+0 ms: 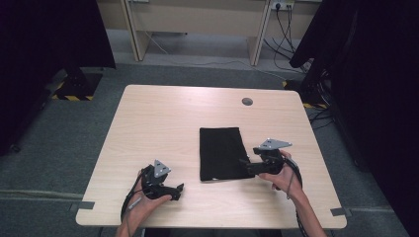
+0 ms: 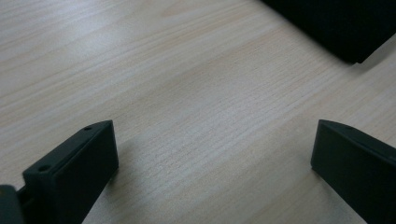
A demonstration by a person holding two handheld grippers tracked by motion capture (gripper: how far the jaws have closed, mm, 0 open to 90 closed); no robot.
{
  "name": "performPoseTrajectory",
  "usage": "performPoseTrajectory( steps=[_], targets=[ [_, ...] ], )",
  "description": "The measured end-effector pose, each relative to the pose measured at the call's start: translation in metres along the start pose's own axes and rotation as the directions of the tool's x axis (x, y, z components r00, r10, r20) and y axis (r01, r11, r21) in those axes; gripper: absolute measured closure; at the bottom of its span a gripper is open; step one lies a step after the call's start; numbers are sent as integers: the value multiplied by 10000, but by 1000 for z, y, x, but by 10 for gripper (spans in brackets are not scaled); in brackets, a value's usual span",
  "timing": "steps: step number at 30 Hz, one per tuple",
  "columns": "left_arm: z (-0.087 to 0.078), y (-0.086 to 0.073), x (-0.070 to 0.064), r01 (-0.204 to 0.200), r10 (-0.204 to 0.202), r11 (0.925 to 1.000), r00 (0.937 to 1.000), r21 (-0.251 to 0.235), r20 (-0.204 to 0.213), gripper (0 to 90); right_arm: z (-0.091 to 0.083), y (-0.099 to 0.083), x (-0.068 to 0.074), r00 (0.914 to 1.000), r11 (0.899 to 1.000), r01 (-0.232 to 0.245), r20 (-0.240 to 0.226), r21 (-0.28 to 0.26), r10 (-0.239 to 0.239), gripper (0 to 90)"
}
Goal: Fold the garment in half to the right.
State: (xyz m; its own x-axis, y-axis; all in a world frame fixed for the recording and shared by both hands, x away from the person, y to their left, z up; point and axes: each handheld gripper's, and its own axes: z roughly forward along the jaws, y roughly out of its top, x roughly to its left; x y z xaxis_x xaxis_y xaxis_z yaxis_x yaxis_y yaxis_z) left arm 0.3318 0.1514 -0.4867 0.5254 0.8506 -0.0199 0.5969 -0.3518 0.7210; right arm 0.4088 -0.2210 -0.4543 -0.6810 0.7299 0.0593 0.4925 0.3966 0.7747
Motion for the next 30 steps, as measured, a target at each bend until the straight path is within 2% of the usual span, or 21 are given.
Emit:
performPoseTrajectory(
  steps=[6,14,30],
  targets=[
    [0,0,0,2,-2,10000,10000,1,-6,0,-5,-9,-3,9998,9998,-194,-12,26,194,239],
    [0,0,0,2,-2,10000,10000,2,-6,0,-11,-19,-3,9991,9991,-418,117,73,417,185],
    [0,0,0,5,-5,10000,10000,1,-11,0,-23,-36,-1,9991,9992,-378,183,153,376,167]
  ],
)
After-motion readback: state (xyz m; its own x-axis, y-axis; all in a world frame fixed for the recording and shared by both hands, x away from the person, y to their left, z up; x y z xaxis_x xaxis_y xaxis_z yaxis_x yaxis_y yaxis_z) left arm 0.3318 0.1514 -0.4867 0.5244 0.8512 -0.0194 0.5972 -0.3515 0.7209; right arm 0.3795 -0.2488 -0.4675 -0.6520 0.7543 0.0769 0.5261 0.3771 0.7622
